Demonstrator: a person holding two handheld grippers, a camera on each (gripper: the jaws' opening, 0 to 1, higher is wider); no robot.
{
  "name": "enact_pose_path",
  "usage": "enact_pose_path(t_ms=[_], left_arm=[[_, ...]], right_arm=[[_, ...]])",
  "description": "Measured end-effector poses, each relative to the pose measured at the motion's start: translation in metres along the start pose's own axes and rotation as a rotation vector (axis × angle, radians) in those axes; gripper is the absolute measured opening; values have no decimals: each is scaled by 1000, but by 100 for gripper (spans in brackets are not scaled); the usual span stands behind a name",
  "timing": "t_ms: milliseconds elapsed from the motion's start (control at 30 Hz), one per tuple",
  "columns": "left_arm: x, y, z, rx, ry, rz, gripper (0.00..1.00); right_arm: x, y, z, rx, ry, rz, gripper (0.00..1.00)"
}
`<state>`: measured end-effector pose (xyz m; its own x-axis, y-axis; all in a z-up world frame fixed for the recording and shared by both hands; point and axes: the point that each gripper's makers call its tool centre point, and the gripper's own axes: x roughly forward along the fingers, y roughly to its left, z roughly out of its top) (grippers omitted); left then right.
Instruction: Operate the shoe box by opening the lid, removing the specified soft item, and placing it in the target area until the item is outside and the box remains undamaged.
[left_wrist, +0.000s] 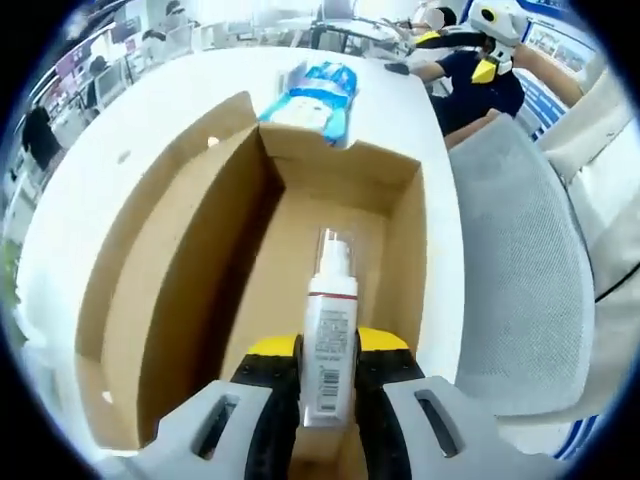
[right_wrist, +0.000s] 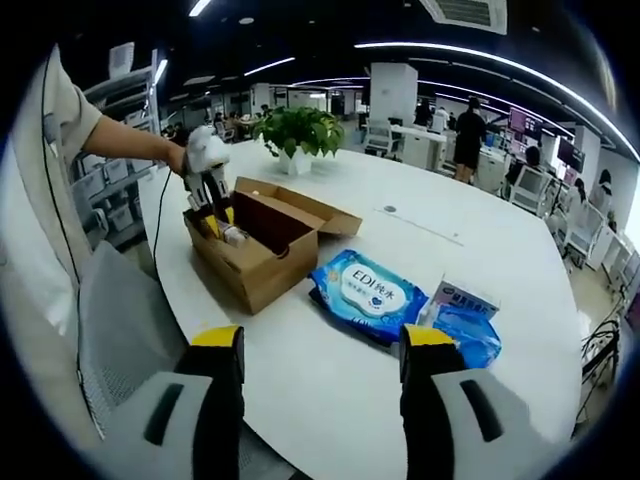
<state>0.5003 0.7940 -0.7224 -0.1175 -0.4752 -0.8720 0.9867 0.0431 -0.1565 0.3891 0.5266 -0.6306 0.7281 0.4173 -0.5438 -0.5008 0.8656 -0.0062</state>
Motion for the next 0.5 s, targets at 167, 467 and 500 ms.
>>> enact_pose_path(t_ms=[167, 467, 500], left_arm=[[1, -2, 10, 29, -27, -7, 17], [-4, -15, 34, 68, -86, -23, 17], [-5, -19, 39, 77, -95, -25, 17]], right_arm=[[2, 4, 7, -13, -26, 13, 60], [5, 9, 13, -28, -55, 40, 57], [5, 10, 13, -30, -58, 41, 58]])
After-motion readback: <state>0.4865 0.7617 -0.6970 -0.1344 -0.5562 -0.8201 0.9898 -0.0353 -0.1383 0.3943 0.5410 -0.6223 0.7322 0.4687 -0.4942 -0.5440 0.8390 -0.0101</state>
